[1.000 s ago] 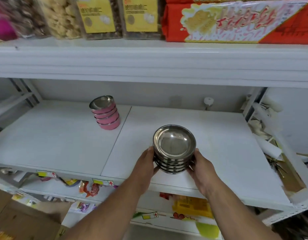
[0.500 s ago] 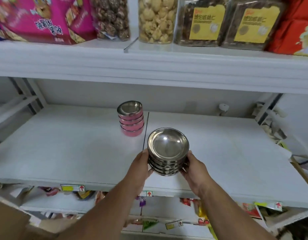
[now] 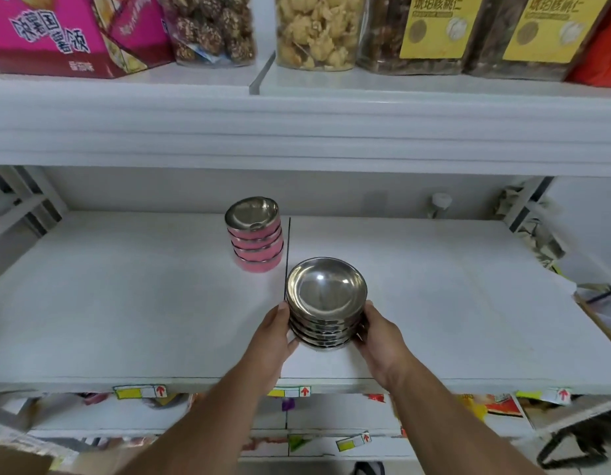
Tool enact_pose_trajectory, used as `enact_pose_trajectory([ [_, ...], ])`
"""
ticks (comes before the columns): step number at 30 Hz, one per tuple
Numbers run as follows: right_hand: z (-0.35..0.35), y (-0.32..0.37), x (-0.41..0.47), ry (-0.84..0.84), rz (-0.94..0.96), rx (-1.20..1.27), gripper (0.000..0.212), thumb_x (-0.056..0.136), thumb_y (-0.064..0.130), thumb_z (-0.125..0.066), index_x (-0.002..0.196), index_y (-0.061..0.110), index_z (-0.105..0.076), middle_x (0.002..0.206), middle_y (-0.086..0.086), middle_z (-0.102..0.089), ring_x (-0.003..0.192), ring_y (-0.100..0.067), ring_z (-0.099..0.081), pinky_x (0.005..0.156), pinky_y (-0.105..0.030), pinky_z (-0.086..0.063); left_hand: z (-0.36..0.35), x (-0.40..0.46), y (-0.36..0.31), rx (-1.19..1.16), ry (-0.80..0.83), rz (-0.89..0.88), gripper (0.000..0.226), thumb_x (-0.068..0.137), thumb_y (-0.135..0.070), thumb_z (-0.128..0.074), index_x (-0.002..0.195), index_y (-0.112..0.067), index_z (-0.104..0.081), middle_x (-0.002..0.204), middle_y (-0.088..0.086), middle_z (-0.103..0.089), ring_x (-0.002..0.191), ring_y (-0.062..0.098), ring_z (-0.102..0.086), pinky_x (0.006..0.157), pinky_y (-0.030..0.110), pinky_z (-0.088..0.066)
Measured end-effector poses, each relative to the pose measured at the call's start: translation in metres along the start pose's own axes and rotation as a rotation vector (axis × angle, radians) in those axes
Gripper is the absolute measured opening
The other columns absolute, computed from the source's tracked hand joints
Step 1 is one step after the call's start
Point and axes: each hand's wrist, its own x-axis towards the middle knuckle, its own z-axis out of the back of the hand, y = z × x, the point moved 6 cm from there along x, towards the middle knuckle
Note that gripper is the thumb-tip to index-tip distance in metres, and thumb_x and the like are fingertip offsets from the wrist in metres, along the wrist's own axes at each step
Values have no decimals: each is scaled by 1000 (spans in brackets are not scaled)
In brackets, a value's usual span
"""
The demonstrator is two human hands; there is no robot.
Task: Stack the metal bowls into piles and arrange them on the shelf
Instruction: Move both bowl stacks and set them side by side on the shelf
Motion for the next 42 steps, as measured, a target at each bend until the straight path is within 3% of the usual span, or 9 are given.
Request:
enact_pose_trajectory([
  [9, 9, -1, -15, -125, 101, -295, 45, 104, 39, -38, 121, 4, -61, 137, -10, -62, 133, -31, -52, 117, -46, -38, 8, -7, -1, 183, -30, -98, 39, 104, -40, -41, 141, -32, -51, 139, -11, -56, 128, 10, -51, 111, 37, -42],
  [12, 14, -9, -33, -176, 170, -348, 42, 104, 39, -40, 138, 24, -59, 145, -1, -57, 135, -23, -51, 117, -48, -36, 11, -17, 5, 274, -45, -142, 42, 103, -38, -44, 145, -34, -46, 138, -14, -54, 117, 5, -55, 112, 38, -41],
  [15, 6, -15, -44, -114, 131, -346, 32, 107, 34, -37, 105, 42, -68, 120, 0, -70, 120, -22, -61, 105, -51, -43, 12, -23, 17, 265, -6, -110, 47, 103, -37, -45, 150, -34, -42, 144, -15, -50, 109, -8, -53, 117, 44, -36],
  [18, 0, -14, -48, -80, 121, -319, 36, 108, 31, -34, 101, 53, -61, 115, 19, -65, 121, -13, -57, 98, -40, -38, 9, -26, 19, 229, 10, -88, 48, 103, -35, -47, 151, -36, -42, 148, -14, -50, 111, -5, -55, 118, 45, -36],
  [23, -3, -13, -38, -74, 122, -295, 33, 108, 29, -35, 106, 50, -61, 118, 19, -64, 123, -12, -55, 100, -38, -37, 5, -22, 12, 224, 34, -83, 49, 104, -33, -44, 153, -35, -38, 153, -13, -45, 125, 9, -51, 119, 42, -33],
  [27, -8, -7, -19, -39, 163, -247, 36, 107, 22, -36, 106, 41, -66, 123, 13, -65, 126, -11, -54, 118, -36, -36, 7, -5, 6, 221, 25, -81, 50, 104, -33, -45, 153, -32, -39, 155, -9, -46, 125, 9, -52, 119, 45, -34],
  [34, -16, 16, 17, -35, 146, -290, 38, 103, 24, -37, 100, 38, -72, 114, 17, -69, 117, -8, -58, 113, -34, -40, 2, 31, -14, 221, 3, -79, 50, 104, -23, -47, 153, -26, -40, 153, -7, -46, 136, 12, -46, 118, 40, -37],
  [38, -21, 30, 35, -9, 118, -279, 35, 101, 24, -37, 118, 4, -61, 141, -25, -51, 138, -41, -40, 117, -55, -35, -5, 49, -28, 248, 1, -90, 48, 104, -21, -46, 152, -25, -40, 147, -7, -47, 132, 12, -46, 117, 40, -38],
  [42, -22, 44, 61, -3, 121, -299, 34, 103, 21, -37, 119, -3, -55, 145, -26, -45, 139, -43, -37, 116, -58, -33, -12, 69, -41, 288, -19, -109, 37, 103, -22, -47, 137, -36, -52, 122, -9, -59, 100, 2, -57, 108, 39, -45],
])
